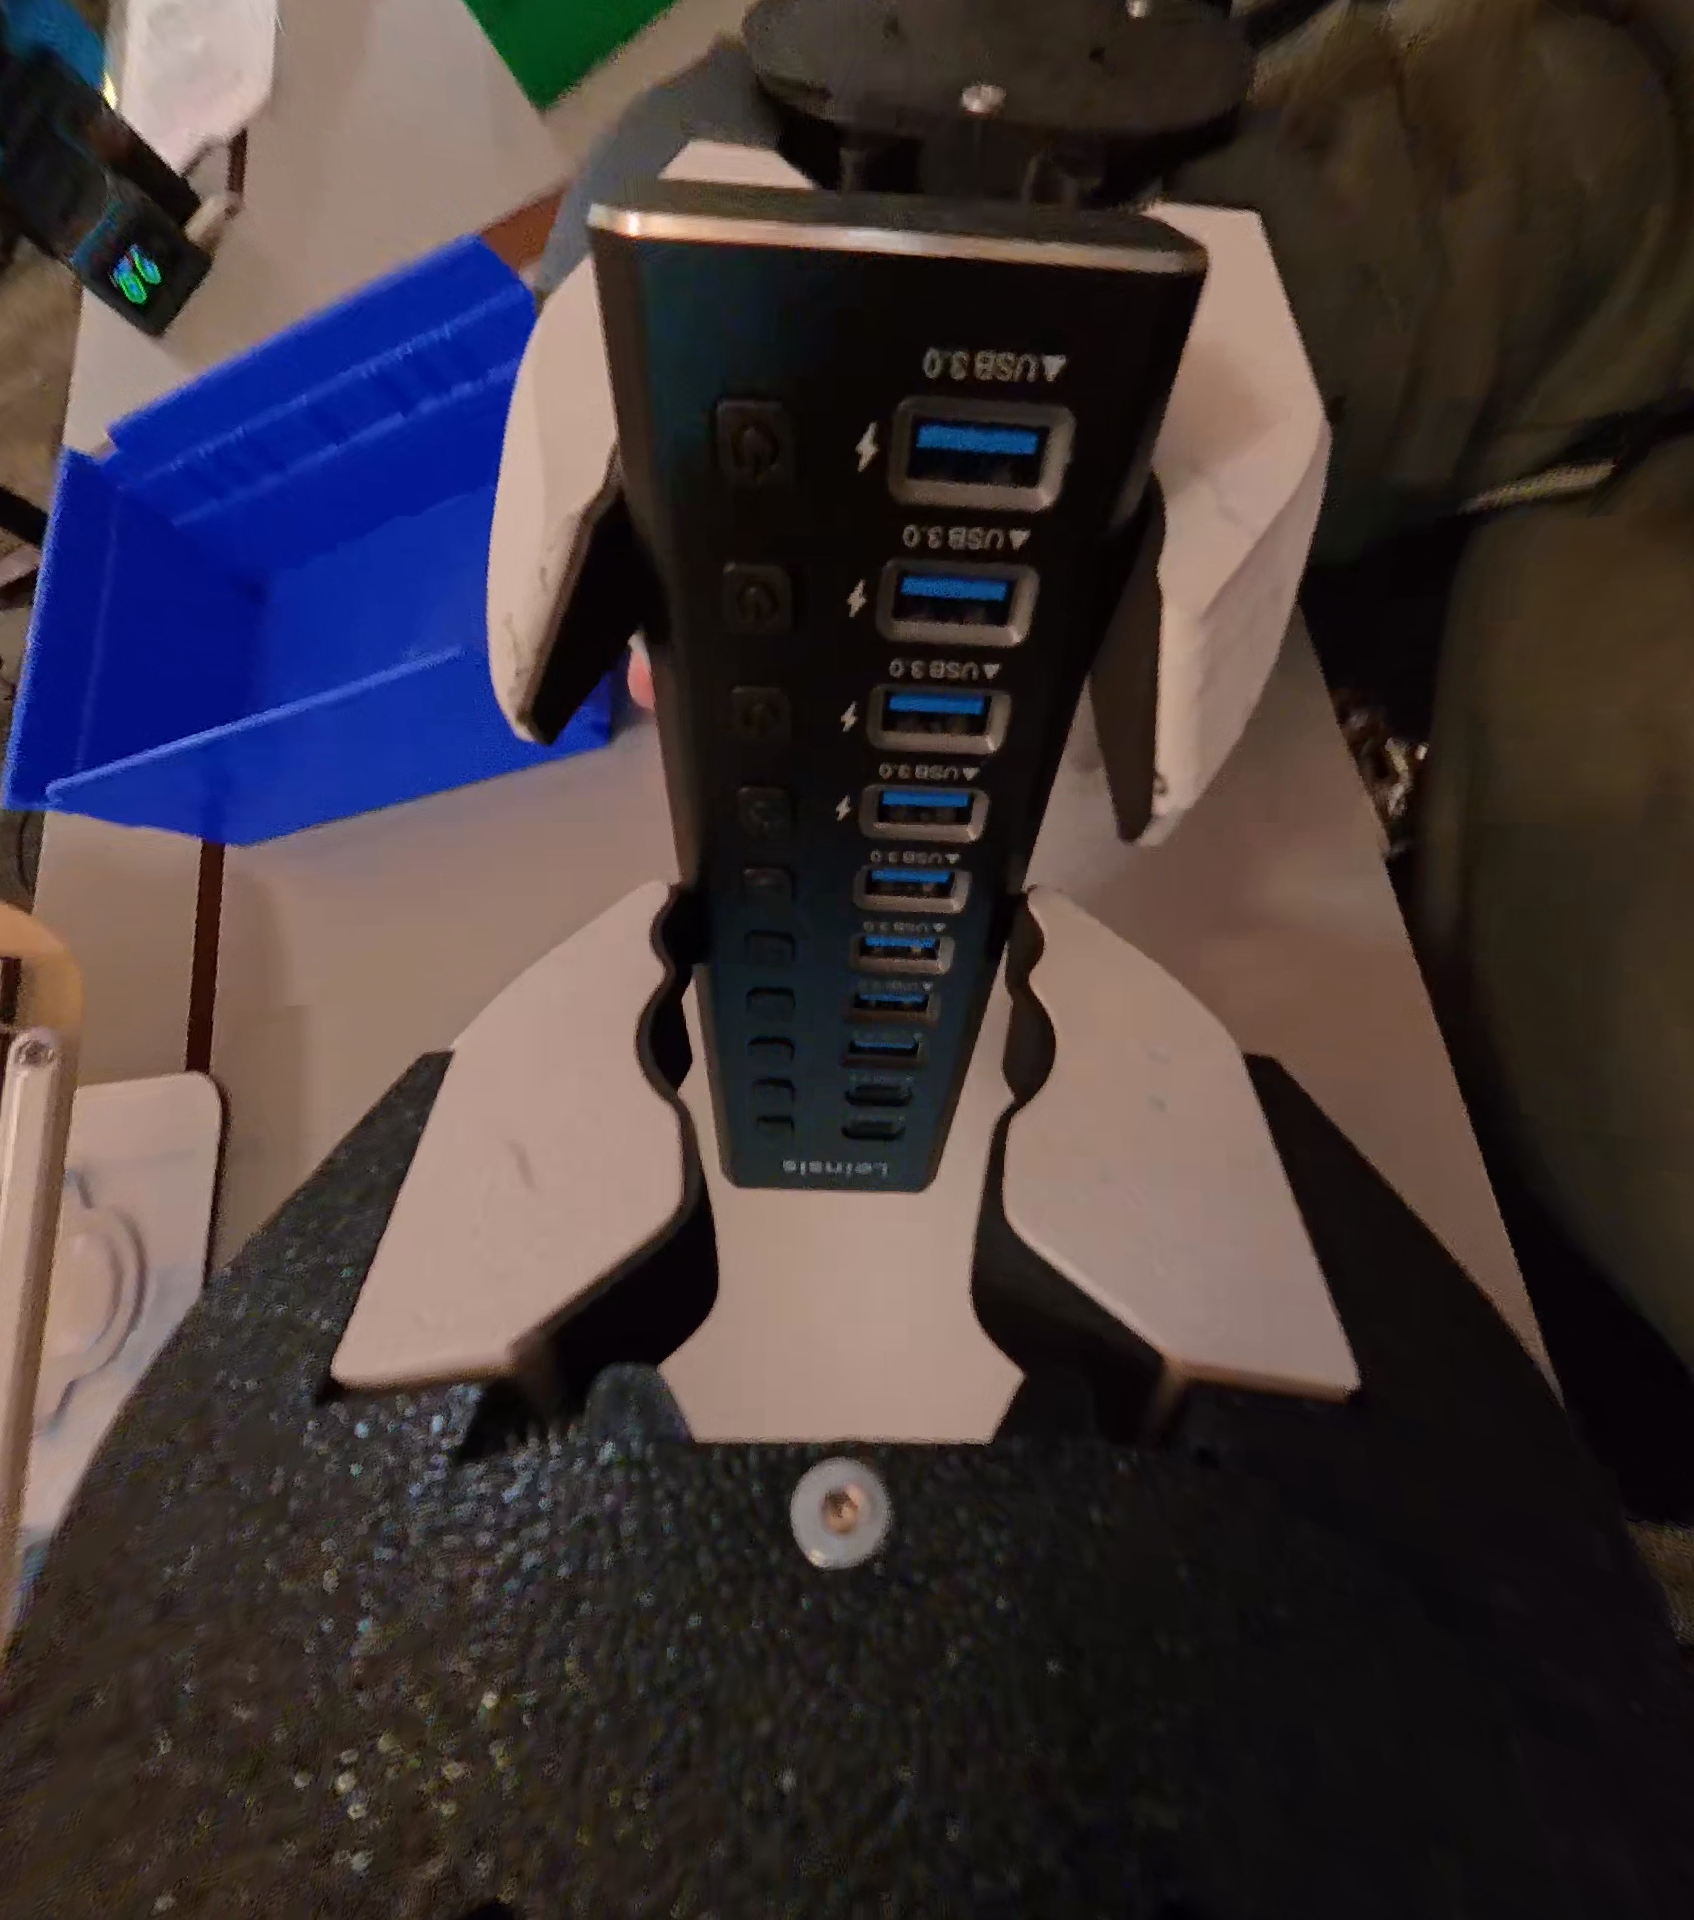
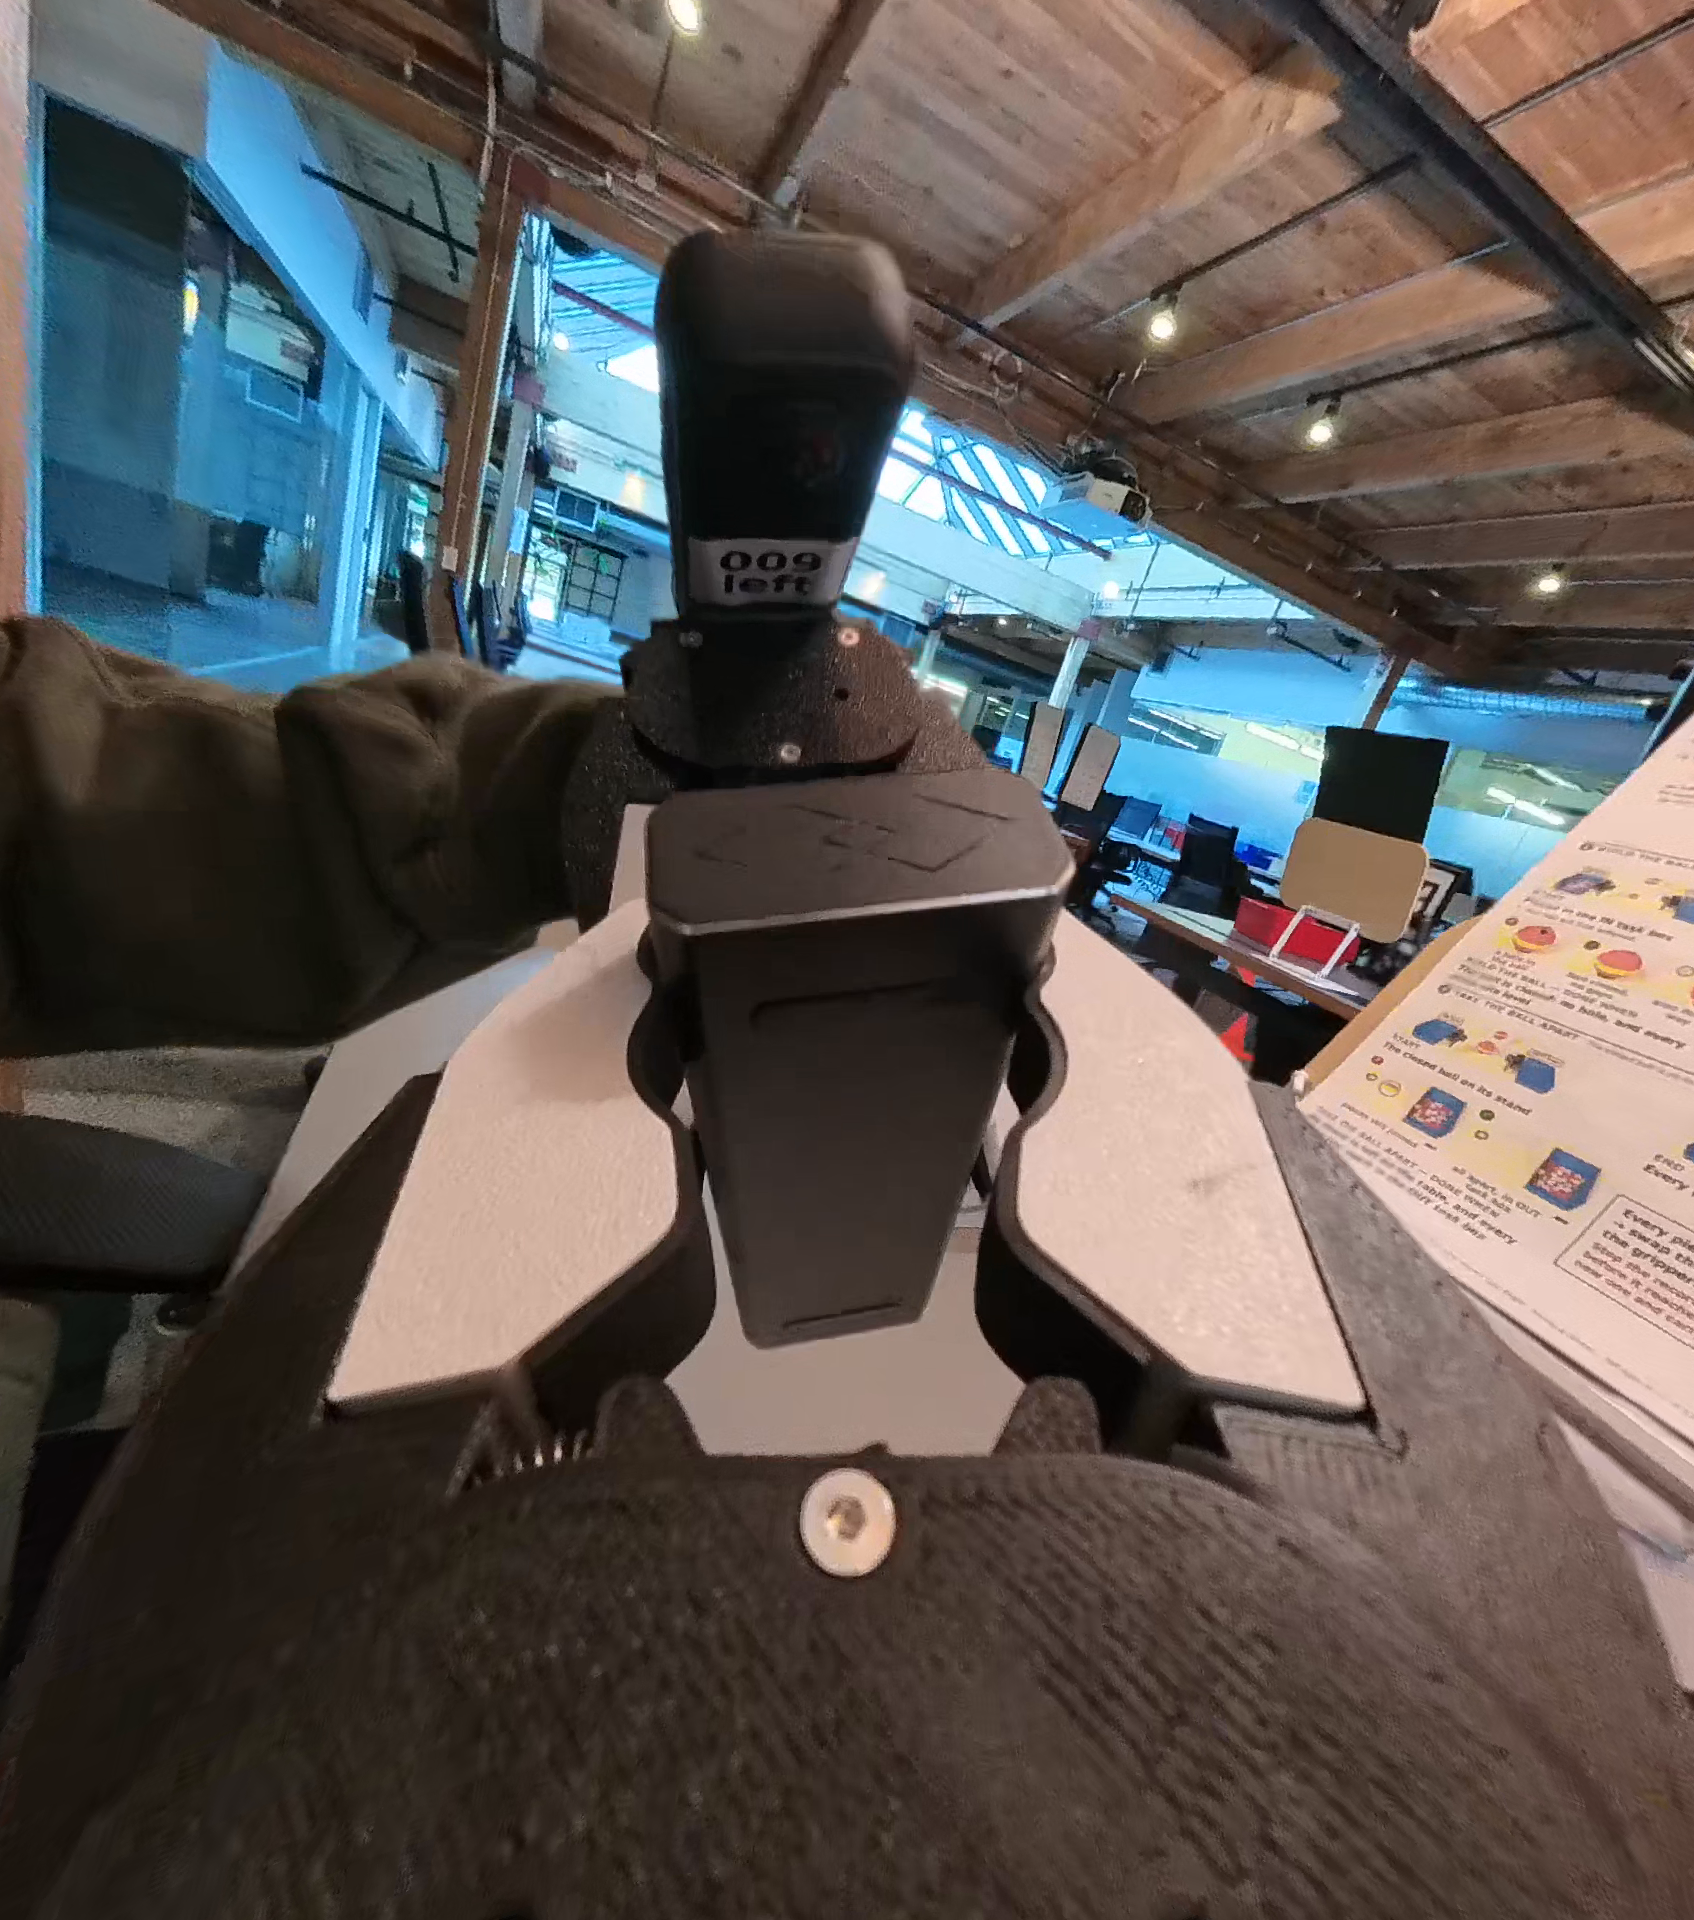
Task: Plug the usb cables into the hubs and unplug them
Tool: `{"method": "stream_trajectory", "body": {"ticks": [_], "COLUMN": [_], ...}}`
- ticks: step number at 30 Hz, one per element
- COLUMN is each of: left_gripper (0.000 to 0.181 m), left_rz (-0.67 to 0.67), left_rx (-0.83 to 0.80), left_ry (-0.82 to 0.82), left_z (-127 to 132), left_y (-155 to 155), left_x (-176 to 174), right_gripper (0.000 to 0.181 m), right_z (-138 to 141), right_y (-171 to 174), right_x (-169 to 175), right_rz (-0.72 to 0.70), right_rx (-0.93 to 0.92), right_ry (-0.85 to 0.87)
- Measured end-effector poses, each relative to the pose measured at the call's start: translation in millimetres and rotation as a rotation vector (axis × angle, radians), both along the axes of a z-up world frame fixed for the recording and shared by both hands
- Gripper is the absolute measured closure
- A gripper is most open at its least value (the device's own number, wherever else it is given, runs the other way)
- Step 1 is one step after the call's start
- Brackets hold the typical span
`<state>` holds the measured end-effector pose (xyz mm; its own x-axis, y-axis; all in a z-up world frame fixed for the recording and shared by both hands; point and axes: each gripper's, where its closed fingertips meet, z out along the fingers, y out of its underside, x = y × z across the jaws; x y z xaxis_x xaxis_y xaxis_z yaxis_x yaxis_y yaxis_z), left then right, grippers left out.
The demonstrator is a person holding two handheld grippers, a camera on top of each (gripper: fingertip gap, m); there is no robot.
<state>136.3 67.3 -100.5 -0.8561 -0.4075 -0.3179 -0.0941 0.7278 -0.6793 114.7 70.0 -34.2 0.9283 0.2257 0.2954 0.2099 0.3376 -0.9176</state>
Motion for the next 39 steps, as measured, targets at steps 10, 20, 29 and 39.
{"method": "stream_trajectory", "body": {"ticks": [10, 20, 29, 39], "left_gripper": [0.091, 0.083, 0.101, 0.102], "left_rz": [0.222, 0.228, 0.23, 0.503], "left_rx": [-0.52, -0.993, -0.923, -0.284], "left_ry": [-0.245, -0.153, -0.286, -0.47], "left_z": [16.2, -38.2, -26.3, -3.1], "left_y": [-3.0, -47.8, -31.8, 56.3], "left_x": [13.5, 30.1, 24.0, 23.7], "right_gripper": [0.119, 0.119, 0.12, 0.078], "right_z": [36.6, 20.0, 18.3, 13.0], "right_y": [-34.4, -16.9, -28.5, -52.6], "right_x": [34.1, 11.2, 11.9, 44.3], "right_rz": [0.002, 0.145, 0.21, -0.114], "right_rx": [0.09, -0.015, -0.037, -0.165], "right_ry": [0.202, 0.273, 0.226, -0.095]}}
